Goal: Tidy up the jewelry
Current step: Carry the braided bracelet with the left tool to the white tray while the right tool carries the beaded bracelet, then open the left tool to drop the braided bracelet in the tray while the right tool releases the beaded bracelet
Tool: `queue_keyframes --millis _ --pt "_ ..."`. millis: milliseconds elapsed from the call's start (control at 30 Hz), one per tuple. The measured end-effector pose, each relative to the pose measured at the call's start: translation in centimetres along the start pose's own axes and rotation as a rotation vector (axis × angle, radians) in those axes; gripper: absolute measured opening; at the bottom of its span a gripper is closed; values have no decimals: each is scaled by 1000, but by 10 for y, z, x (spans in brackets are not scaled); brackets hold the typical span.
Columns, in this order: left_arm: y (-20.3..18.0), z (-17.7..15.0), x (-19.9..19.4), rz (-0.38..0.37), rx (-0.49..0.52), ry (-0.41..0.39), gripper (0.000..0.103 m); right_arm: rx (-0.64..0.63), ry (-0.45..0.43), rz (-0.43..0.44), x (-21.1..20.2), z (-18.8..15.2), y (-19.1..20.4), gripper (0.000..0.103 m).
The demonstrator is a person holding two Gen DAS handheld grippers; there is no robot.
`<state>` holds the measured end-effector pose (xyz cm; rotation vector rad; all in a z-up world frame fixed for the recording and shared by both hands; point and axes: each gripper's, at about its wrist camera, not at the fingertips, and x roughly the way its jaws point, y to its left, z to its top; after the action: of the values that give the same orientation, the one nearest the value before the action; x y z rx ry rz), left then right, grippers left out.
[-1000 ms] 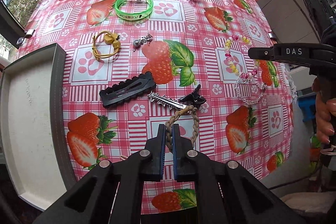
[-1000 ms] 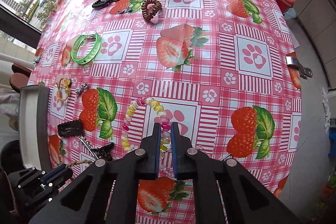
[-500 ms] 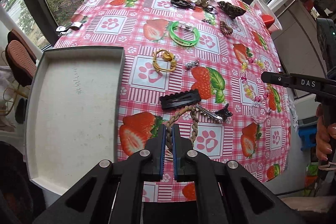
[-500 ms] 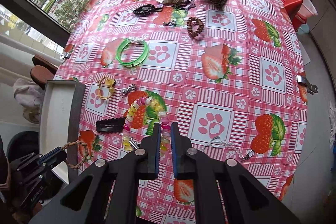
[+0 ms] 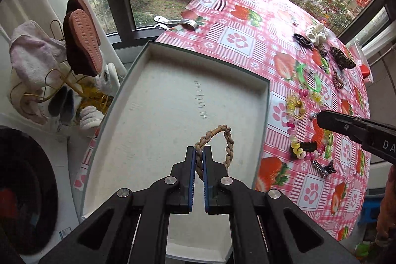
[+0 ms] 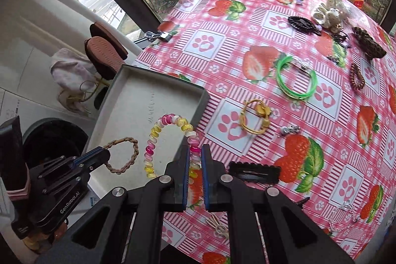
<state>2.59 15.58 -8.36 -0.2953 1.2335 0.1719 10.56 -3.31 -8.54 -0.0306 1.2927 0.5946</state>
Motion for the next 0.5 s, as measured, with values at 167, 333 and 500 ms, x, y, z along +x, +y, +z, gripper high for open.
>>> queue_keyframes --millis 167,333,500 --pt "20 16 22 38 -29 -4 12 -28 31 5 32 20 29 10" --pt "31 28 47 75 -40 13 12 -29 65 -23 65 33 41 10" --pt "34 33 67 120 -25 30 12 -13 100 -48 93 38 40 10"
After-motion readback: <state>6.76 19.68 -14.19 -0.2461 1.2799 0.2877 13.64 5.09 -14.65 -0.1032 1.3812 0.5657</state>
